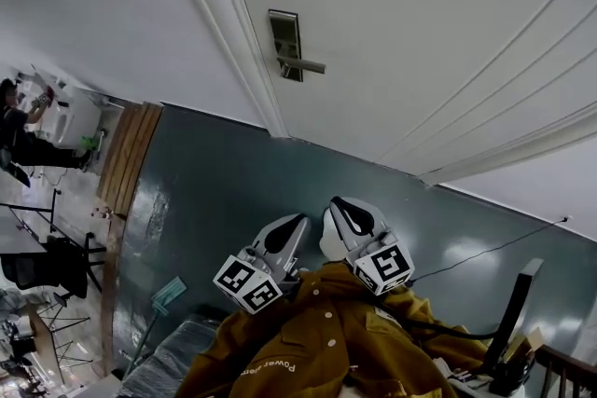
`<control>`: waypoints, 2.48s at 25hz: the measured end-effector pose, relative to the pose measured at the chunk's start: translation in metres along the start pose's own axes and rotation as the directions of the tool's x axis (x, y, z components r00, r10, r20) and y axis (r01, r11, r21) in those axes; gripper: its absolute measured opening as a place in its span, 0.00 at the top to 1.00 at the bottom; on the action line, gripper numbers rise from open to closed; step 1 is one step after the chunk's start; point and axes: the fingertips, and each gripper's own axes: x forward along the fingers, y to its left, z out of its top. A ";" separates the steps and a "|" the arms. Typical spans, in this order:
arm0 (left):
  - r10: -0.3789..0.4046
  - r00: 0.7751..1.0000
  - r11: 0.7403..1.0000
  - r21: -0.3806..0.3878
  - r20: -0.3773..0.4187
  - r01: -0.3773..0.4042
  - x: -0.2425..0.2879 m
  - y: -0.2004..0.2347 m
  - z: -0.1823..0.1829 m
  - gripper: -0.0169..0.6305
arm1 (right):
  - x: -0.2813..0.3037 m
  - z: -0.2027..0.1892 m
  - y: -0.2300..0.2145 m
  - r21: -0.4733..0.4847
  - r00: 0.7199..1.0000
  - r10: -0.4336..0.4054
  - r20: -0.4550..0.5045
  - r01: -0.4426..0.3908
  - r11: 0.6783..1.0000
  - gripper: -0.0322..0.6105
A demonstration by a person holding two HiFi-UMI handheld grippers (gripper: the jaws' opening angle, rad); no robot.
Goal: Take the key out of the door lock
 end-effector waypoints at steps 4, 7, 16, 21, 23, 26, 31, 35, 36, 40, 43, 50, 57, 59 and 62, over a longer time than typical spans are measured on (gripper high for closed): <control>-0.001 1.000 1.000 0.002 0.008 0.001 0.049 0.011 0.021 0.97 | 0.023 0.018 -0.041 -0.010 0.999 0.036 0.010 -0.036 0.999 0.93; 0.014 1.000 1.000 -0.002 0.012 -0.014 0.071 0.020 0.030 0.97 | 0.035 0.026 -0.063 -0.003 0.999 0.051 0.009 -0.051 0.999 0.93; 0.056 0.998 0.998 -0.010 0.039 -0.056 0.094 0.053 0.066 0.97 | 0.081 0.042 -0.087 0.011 0.996 0.084 -0.002 -0.084 0.996 0.94; 0.033 0.999 0.999 0.018 0.030 -0.034 0.102 0.075 0.091 0.97 | 0.119 0.051 -0.094 0.013 0.997 0.071 0.019 -0.072 0.997 0.94; 0.023 0.999 0.999 0.021 0.028 -0.024 0.103 0.084 0.101 0.97 | 0.133 0.054 -0.093 0.015 0.997 0.068 0.023 -0.068 0.998 0.94; 0.009 1.000 1.000 0.025 0.025 -0.010 0.099 0.097 0.113 0.97 | 0.151 0.057 -0.089 0.014 0.998 0.056 0.031 -0.056 0.998 0.94; -0.018 1.000 1.000 0.017 0.021 0.018 0.084 0.126 0.133 0.97 | 0.185 0.056 -0.079 0.024 1.000 0.019 0.025 -0.020 1.000 0.94; -0.054 0.999 0.999 0.003 0.003 0.054 0.075 0.149 0.145 0.97 | 0.209 0.052 -0.073 0.036 1.000 -0.029 0.008 0.029 0.999 0.94; -0.064 0.998 0.998 -0.003 -0.003 0.064 0.074 0.154 0.146 0.97 | 0.212 0.050 -0.073 0.047 0.999 -0.045 0.002 0.045 0.998 0.94; -0.088 0.996 0.996 -0.023 -0.024 0.087 0.077 0.169 0.150 0.97 | 0.225 0.044 -0.078 0.112 0.997 -0.081 -0.013 0.082 0.990 0.92; -0.100 0.995 0.995 -0.031 -0.022 0.099 0.084 0.174 0.154 0.97 | 0.234 0.039 -0.089 0.178 0.995 -0.094 -0.011 0.095 0.980 0.91; -0.103 0.994 0.994 -0.034 -0.022 0.102 0.100 0.174 0.159 0.97 | 0.269 0.003 -0.136 0.526 0.994 -0.076 0.073 0.026 0.850 0.83; -0.070 0.997 0.997 -0.022 -0.023 0.069 0.106 0.175 0.159 0.97 | 0.308 -0.027 -0.168 0.761 0.988 -0.077 0.137 -0.056 0.647 0.79; -0.061 0.998 0.998 -0.013 -0.024 0.061 0.107 0.175 0.159 0.97 | 0.316 -0.031 -0.173 0.794 0.985 -0.081 0.155 -0.075 0.603 0.78; -0.057 0.998 0.998 -0.007 -0.026 0.057 0.108 0.174 0.159 0.97 | 0.325 -0.036 -0.183 0.819 0.984 -0.098 0.148 -0.067 0.570 0.75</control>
